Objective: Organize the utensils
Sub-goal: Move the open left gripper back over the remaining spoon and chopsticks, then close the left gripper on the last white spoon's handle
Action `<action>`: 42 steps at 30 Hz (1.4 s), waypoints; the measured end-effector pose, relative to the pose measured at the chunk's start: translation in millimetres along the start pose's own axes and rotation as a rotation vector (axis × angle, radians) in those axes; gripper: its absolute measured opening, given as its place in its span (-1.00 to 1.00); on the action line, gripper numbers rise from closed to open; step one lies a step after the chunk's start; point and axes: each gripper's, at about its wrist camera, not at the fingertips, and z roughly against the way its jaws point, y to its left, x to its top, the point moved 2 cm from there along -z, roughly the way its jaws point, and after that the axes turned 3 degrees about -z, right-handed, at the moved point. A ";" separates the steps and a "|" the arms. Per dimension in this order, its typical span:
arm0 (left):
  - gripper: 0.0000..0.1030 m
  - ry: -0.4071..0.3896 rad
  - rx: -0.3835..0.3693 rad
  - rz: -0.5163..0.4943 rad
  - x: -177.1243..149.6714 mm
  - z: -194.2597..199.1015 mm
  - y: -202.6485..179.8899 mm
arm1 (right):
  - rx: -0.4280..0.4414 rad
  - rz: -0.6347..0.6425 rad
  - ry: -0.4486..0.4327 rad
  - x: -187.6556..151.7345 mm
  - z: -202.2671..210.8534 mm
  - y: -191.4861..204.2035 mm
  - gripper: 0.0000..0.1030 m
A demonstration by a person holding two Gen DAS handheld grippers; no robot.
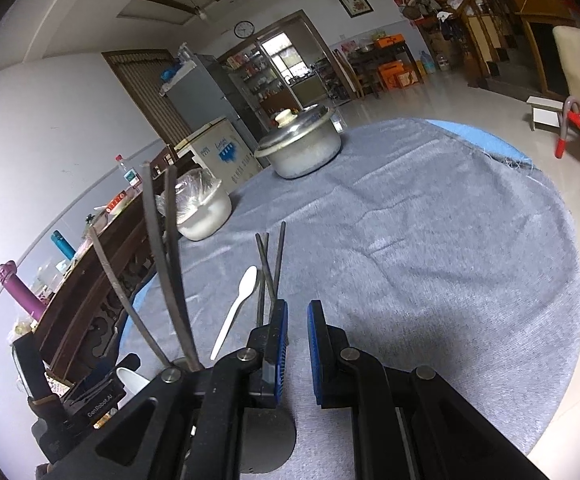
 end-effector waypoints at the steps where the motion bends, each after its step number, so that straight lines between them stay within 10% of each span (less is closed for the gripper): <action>1: 0.46 0.005 -0.001 -0.002 0.3 -1.5 -0.4 | -0.002 0.000 0.004 -0.6 -1.9 0.0 -0.78; 21: 0.46 0.133 -0.059 -0.012 18.4 -54.9 -3.2 | -0.013 -0.054 0.088 -5.9 -48.5 -22.5 -0.78; 42: 0.46 0.212 -0.221 -0.249 57.3 -140.3 -107.9 | -0.005 -0.104 0.102 0.4 -68.9 -52.4 -0.77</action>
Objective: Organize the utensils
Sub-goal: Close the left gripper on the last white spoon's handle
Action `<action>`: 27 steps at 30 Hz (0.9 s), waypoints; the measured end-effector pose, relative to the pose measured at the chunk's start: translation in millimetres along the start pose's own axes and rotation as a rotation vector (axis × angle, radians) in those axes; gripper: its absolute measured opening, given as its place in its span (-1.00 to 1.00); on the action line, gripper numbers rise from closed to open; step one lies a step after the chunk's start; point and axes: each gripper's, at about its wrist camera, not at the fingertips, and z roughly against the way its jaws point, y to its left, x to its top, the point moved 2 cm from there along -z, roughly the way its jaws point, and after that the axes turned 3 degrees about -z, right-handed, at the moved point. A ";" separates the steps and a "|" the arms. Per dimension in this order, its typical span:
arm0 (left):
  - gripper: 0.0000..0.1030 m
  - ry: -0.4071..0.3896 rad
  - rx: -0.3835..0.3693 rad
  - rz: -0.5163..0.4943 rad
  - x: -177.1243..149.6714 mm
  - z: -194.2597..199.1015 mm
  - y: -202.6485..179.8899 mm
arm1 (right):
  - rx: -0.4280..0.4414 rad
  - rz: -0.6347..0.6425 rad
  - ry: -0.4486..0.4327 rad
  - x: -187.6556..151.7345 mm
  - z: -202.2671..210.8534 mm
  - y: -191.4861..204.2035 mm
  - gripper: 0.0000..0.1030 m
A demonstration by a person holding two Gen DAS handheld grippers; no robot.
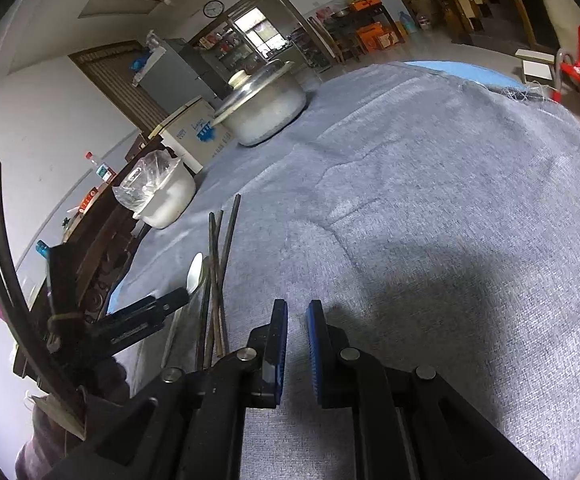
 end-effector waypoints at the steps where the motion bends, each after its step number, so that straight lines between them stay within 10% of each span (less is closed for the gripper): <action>1: 0.46 0.006 -0.009 -0.001 2.1 -3.7 -0.9 | 0.002 0.001 0.000 0.0 -0.1 0.3 -0.77; 15: 0.44 0.002 -0.065 0.059 13.8 -20.8 8.5 | 0.002 0.020 0.015 0.7 -7.6 3.9 -0.77; 22: -0.37 -0.021 -0.096 0.076 14.6 -19.6 17.3 | 0.013 0.131 0.038 20.8 -27.6 26.8 -0.75; 27: -0.39 -0.020 -0.109 0.116 7.2 -13.4 30.7 | 0.082 0.262 0.144 45.6 -70.3 58.1 -0.66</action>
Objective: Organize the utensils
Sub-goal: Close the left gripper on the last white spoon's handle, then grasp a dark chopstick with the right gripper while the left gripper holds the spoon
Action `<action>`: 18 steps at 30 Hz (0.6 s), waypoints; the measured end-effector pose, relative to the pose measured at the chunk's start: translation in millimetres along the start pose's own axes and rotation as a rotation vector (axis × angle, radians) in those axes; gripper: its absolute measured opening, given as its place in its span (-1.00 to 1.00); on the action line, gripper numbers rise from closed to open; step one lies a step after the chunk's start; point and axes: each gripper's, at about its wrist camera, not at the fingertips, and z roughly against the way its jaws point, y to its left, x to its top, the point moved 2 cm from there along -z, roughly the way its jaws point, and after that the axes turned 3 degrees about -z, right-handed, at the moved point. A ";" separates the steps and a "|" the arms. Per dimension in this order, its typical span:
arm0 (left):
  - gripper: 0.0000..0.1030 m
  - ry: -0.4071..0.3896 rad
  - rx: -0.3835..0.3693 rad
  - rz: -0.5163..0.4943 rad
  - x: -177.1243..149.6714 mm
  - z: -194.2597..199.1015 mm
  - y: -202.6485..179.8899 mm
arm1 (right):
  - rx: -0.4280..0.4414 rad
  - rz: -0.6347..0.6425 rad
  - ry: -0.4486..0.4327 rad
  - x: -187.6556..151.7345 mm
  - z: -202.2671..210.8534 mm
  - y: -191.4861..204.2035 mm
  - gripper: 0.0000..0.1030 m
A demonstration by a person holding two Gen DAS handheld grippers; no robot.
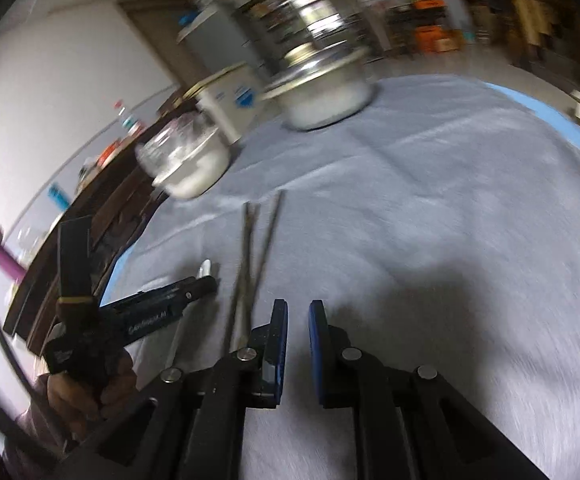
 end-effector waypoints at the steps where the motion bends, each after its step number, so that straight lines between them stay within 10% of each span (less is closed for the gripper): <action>1: -0.39 -0.002 0.004 0.003 -0.8 0.8 1.9 | 0.010 0.016 0.018 4.1 -6.6 3.0 -0.58; 4: -0.39 -0.007 0.002 0.025 -4.6 4.2 10.3 | 0.038 0.064 0.061 25.1 -35.0 15.4 -0.34; 18: -0.39 -0.028 -0.021 0.094 -4.6 12.0 33.9 | 0.055 0.292 0.156 80.2 -131.4 73.5 -0.46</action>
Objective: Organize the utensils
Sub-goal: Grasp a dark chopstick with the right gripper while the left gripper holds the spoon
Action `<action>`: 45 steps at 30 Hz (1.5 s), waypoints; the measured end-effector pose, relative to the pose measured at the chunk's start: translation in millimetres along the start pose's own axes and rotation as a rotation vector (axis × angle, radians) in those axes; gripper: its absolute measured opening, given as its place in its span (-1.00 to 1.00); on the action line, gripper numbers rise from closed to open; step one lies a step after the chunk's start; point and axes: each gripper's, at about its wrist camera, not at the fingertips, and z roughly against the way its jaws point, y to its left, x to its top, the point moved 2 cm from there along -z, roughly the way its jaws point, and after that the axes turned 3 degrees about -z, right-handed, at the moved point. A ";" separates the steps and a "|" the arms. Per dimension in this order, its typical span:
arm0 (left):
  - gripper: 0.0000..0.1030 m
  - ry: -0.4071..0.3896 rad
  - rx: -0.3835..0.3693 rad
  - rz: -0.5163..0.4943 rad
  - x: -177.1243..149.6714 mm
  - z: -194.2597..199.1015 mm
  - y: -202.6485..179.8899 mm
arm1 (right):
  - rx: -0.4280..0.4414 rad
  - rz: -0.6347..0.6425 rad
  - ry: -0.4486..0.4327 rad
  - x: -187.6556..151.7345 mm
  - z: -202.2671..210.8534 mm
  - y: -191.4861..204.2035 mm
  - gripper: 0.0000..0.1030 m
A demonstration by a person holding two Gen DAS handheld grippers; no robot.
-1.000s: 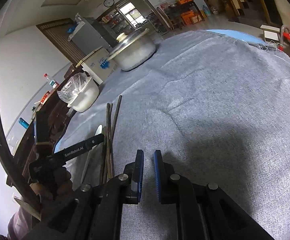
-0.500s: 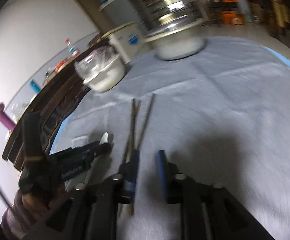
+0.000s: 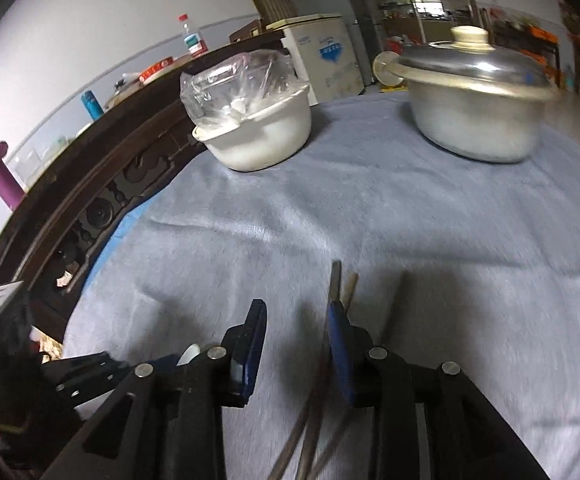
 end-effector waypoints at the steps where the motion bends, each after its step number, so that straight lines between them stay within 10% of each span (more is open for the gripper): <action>1: -0.39 0.000 -0.002 0.006 0.3 0.4 1.2 | -0.002 0.002 0.004 1.9 -4.4 -0.3 -0.49; 45: -0.39 -0.024 0.012 0.055 -3.8 23.8 7.5 | -0.164 -0.028 0.122 -5.3 -14.0 -3.6 -0.83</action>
